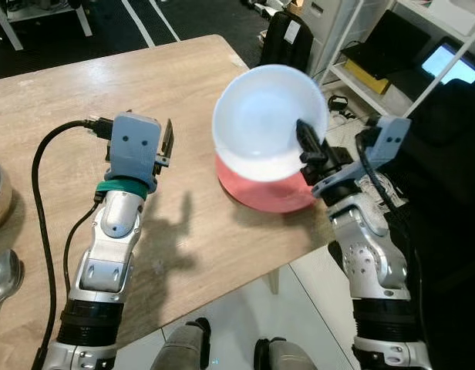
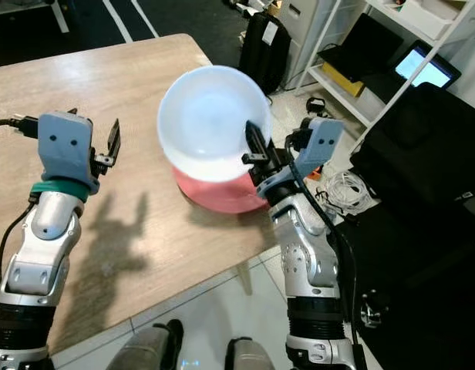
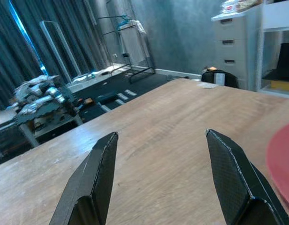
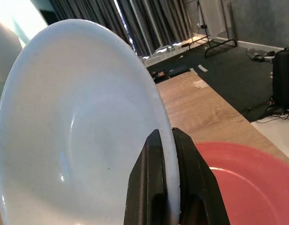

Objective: Setting the table

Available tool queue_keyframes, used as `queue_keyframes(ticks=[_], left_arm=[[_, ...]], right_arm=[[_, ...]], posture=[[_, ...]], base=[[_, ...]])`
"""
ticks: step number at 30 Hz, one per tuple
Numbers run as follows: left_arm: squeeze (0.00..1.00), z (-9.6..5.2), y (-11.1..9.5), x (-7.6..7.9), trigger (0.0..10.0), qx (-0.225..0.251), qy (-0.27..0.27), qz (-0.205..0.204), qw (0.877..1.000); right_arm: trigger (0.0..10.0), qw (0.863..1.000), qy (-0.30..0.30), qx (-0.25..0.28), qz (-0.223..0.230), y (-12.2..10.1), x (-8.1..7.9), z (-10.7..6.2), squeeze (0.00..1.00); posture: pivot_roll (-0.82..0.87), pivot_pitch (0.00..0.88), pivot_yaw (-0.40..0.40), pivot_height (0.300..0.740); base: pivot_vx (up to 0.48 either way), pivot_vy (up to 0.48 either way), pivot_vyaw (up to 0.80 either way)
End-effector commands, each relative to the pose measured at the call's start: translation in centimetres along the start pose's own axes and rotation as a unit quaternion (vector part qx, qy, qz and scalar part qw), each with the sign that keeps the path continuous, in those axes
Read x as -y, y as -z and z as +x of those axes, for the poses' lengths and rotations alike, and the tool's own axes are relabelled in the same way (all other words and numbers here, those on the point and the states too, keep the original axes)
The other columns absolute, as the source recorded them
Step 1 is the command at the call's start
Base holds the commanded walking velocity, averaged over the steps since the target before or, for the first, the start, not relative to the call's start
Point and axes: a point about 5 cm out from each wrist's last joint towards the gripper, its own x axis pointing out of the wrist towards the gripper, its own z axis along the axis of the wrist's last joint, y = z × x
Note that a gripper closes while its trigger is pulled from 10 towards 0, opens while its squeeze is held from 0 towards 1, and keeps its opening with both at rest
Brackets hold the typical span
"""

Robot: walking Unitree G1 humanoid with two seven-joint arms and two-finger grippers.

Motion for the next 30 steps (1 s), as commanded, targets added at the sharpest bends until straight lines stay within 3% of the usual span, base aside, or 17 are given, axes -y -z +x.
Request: queue_keyframes(ticks=[1,6,8,9,10,15,20,22,25,27,30], left_arm=[[0.0,-0.2,-0.1,-0.6,10.0,-0.003,0.025,0.0,1.0],[0.0,-0.4,-0.4,-1.7,10.0,-0.006,0.062,-0.011,0.998],[0.0,-1.0,-1.0,-2.4,10.0,-0.008,0.135,-0.013,0.991],[0.0,-1.0,-1.0,-2.4,10.0,-0.008,0.135,-0.013,0.991],[0.0,-1.5,-1.4,-2.5,10.0,-0.009,0.172,-0.01,0.985],[0.0,-2.6,-1.9,-2.4,10.0,-0.012,0.233,-0.003,0.972],[0.0,-3.1,-2.0,-2.5,10.0,-0.013,0.22,-0.002,0.975],[0.0,-4.0,-1.8,-2.6,10.0,-0.02,0.193,0.004,0.981],[0.0,-4.7,-1.8,-2.6,10.0,-0.027,0.195,0.005,0.98],[0.0,-6.1,-1.8,-2.5,10.0,-0.043,0.215,0.007,0.976],[0.0,-6.5,-1.8,-2.6,10.0,-0.048,0.224,0.008,0.973]], right_arm=[[10.0,1.0,0.003,-0.016,-0.012,0.3,0.1,0.0,0.0],[10.0,0.998,0.033,-0.04,-0.029,0.8,0.8,0.5,0.0],[10.0,0.997,0.062,-0.05,-0.022,1.0,1.3,1.5,0.0],[10.0,0.997,0.062,-0.05,-0.022,1.0,1.3,1.5,0.0],[10.0,0.996,0.067,-0.05,-0.018,1.1,1.2,2.1,0.0],[10.0,0.998,0.045,-0.041,0.015,1.0,-0.3,4.0,0.0],[10.0,0.998,0.037,-0.047,0.023,1.5,-1.3,5.4,0.0],[10.0,0.997,0.042,-0.063,0.031,2.3,-2.5,7.0,0.0],[10.0,0.996,0.04,-0.07,0.037,2.6,-3.0,7.7,0.0],[10.0,0.995,-0.015,-0.084,0.043,2.8,-4.7,8.3,0.0],[10.0,0.994,-0.04,-0.09,0.041,2.9,-5.3,8.3,0.0]], posture=[[0.08,0.037,0.027,0.74],[0.09,0.042,0.022,0.74],[0.11,0.052,0.016,0.74],[0.11,0.052,0.016,0.74],[0.12,0.054,0.014,0.74],[0.14,0.066,0.008,0.74],[0.16,0.08,-0.003,0.74],[0.2,0.104,-0.025,0.74],[0.22,0.114,-0.035,0.74],[0.24,0.123,-0.043,0.74],[0.24,0.127,-0.045,0.74]], base=[[0.0,0.0,0.0],[0.0,0.0,0.0],[0.0,0.0,0.0],[0.0,0.0,0.0],[0.0,0.0,0.0],[0.0,0.0,0.0],[0.0,0.0,0.0],[0.0,0.0,0.0],[0.0,0.0,0.0],[0.0,0.0,0.0],[0.0,0.0,0.0]])
